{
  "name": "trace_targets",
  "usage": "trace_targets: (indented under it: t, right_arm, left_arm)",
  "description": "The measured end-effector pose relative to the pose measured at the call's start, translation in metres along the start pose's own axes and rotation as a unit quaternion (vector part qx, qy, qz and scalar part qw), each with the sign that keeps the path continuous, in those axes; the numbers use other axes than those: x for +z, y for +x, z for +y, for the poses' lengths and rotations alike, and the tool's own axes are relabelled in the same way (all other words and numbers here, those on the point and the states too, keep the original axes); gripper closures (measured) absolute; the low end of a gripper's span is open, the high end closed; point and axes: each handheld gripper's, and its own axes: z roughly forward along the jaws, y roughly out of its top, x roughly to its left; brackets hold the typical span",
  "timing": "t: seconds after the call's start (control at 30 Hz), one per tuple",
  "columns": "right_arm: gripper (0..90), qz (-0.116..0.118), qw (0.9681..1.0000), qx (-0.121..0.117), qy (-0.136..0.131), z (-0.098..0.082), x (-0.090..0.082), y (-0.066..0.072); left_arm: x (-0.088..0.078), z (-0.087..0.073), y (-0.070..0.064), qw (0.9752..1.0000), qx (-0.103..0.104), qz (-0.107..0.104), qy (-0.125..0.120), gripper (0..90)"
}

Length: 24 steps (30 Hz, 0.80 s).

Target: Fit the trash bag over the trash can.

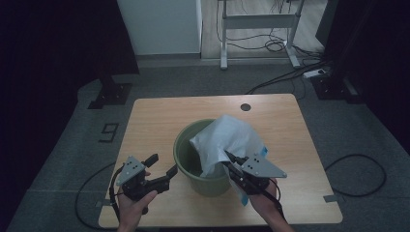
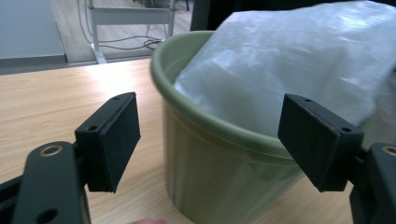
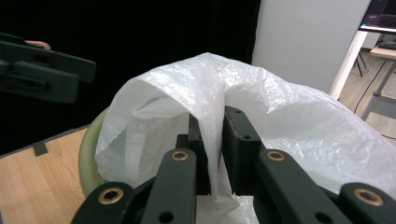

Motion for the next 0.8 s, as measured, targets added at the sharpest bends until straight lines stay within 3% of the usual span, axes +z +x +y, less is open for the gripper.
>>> trace_targets:
  t: [0.3, 0.6, 0.8]
  right_arm:
    - [81.3, 0.003, 0.9998, -0.007, 0.018, 0.012, 0.011, 0.005]
    - [81.1, 0.009, 0.9996, -0.006, 0.027, 0.019, 0.018, 0.010]
    - [80.7, 0.013, 0.9995, -0.004, 0.028, 0.020, 0.022, 0.012]
  left_arm:
    - [0.004, 0.003, -0.029, 0.9993, 0.037, -0.002, 0.002, 18.0]
    - [0.016, 0.005, -0.041, 0.9991, 0.043, -0.003, 0.006, 18.9]
    - [0.028, 0.006, -0.050, 0.9987, 0.049, -0.008, 0.010, 25.2]
